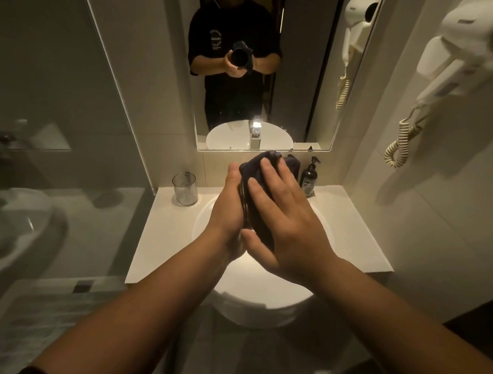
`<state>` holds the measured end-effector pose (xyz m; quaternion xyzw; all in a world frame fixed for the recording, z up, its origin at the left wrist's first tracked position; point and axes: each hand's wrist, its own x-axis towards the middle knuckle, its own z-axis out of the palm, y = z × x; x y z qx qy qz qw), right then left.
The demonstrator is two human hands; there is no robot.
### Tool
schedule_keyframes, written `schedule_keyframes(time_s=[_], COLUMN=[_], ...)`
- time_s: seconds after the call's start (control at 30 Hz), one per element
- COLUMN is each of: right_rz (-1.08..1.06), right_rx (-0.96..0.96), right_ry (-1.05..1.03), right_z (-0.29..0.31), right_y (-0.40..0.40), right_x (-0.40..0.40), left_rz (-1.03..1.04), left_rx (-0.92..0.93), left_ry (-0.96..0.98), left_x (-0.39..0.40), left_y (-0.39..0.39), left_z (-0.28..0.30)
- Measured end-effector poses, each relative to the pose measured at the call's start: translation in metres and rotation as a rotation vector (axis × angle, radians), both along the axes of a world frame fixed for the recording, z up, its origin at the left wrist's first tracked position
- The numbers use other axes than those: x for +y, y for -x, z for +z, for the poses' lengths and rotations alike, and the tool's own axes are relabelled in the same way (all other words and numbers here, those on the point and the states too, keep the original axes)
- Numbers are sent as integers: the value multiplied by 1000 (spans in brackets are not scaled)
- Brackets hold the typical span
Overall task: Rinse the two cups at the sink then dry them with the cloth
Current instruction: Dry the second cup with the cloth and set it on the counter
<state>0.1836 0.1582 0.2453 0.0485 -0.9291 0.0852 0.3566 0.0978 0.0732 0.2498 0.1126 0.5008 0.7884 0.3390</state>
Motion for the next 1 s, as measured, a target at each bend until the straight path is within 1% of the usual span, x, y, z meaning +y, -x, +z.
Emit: schedule_keyframes(time_s=[0.07,0.13,0.33,0.4,0.53,0.63,0.7,0.73,0.8,0.87,0.93,1.0], right_rz=[1,12,51,65,128,233,297,308,275,153,44,5], right_rx=[17,35,68,44,-6,-23,-12,-5,-3,-14,-28,-18], right_ry=[7,63,354,483,823,1068,1177,1200,1168,1015,743,394], right_z=[-3,-4,-4,-5,-7,-4,-1,0,-1,-4,-6,-6], right_y=[-1,-1,2,3,4,7,8,9,10,10,10,11], right_x=[0,2,-1,-2,-2,3,4,5,7,8,9,10], left_rz=[13,25,60,60,48,19,-3,-22,-50,-14,96,152], left_rx=[1,32,81,81,85,54,25,14,3,63,151,155], left_ry=[-2,7,65,88,123,118,93,87,93,128,220,217], left_x=[1,2,3,1,-1,-2,-2,-2,-1,2,6,8], left_y=[-3,-5,-4,-4,-2,2,6,9,13,13,11,8], left_z=[-1,1,3,3,-2,-1,0,0,0,1,5,4])
